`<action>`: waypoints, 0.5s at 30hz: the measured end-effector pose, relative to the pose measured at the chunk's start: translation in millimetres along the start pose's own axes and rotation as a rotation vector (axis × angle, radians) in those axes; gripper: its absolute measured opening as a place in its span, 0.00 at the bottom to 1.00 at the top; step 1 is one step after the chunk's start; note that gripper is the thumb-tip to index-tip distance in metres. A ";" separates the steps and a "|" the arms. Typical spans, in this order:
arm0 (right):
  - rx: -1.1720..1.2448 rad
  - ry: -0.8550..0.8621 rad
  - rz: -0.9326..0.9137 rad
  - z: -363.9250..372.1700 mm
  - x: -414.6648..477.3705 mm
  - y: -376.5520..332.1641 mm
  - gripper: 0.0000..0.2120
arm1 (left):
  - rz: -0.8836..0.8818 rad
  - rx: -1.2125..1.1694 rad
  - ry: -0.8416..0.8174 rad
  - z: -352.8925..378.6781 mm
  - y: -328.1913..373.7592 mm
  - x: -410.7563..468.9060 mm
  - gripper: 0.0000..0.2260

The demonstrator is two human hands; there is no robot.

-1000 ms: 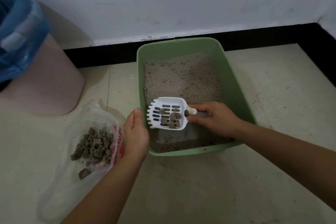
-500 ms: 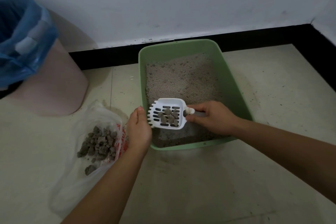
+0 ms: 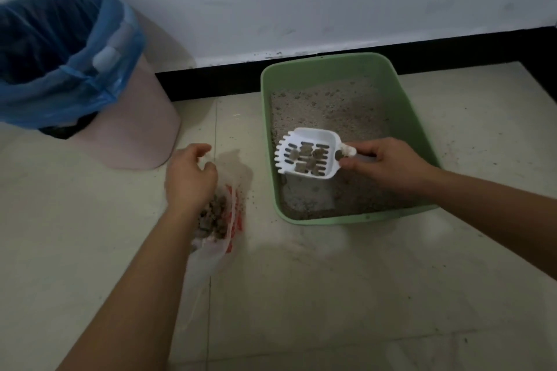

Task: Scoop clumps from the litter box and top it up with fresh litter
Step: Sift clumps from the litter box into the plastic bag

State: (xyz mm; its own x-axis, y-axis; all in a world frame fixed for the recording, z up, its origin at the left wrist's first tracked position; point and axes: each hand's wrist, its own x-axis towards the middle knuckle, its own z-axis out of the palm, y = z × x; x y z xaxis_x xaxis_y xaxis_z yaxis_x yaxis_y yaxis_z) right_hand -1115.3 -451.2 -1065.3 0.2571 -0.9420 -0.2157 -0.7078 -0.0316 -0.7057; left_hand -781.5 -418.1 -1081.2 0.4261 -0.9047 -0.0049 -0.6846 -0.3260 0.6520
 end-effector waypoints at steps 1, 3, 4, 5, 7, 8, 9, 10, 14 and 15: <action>0.002 0.016 -0.011 -2.0 1.0 -6.5 0.15 | 0.006 0.162 -0.020 -8.7 -8.1 3.3 0.21; 0.013 0.055 -0.036 -4.0 3.7 -24.9 0.16 | -0.061 0.465 -0.129 -24.7 -23.2 8.3 0.31; 0.018 0.076 -0.059 -3.3 5.1 -36.2 0.16 | -0.113 0.535 -0.179 -31.4 -30.5 10.4 0.35; 0.012 0.091 -0.090 -1.3 6.7 -47.7 0.15 | -0.157 0.529 -0.208 -35.6 -38.4 12.0 0.36; -0.060 0.095 -0.168 11.8 10.6 -72.9 0.15 | -0.184 0.365 -0.177 -42.1 -53.4 13.1 0.31; -0.123 0.078 -0.218 21.9 11.5 -85.6 0.15 | -0.177 0.287 -0.129 -43.6 -58.7 12.9 0.27; -0.198 0.053 -0.268 35.1 12.7 -95.9 0.15 | -0.175 0.245 -0.083 -45.5 -61.9 12.0 0.23; -0.281 0.016 -0.317 49.7 12.1 -106.5 0.15 | -0.172 0.223 -0.041 -47.0 -63.7 11.4 0.21; -0.791 -0.204 -0.585 102.2 -2.8 -136.7 0.15 | -0.195 0.126 0.015 -51.9 -69.9 11.6 0.17; -0.889 -0.216 -0.657 107.5 -4.9 -141.1 0.15 | -0.203 0.105 0.019 -52.9 -71.9 11.7 0.17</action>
State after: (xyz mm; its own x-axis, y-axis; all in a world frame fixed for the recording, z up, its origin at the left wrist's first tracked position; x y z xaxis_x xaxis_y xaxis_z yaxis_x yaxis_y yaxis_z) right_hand -945.9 -406.2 -1037.1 0.8001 -0.5801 -0.1528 -0.5885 -0.8084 -0.0127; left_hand -696.1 -390.6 -1088.0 0.5717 -0.8126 -0.1132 -0.6412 -0.5286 0.5563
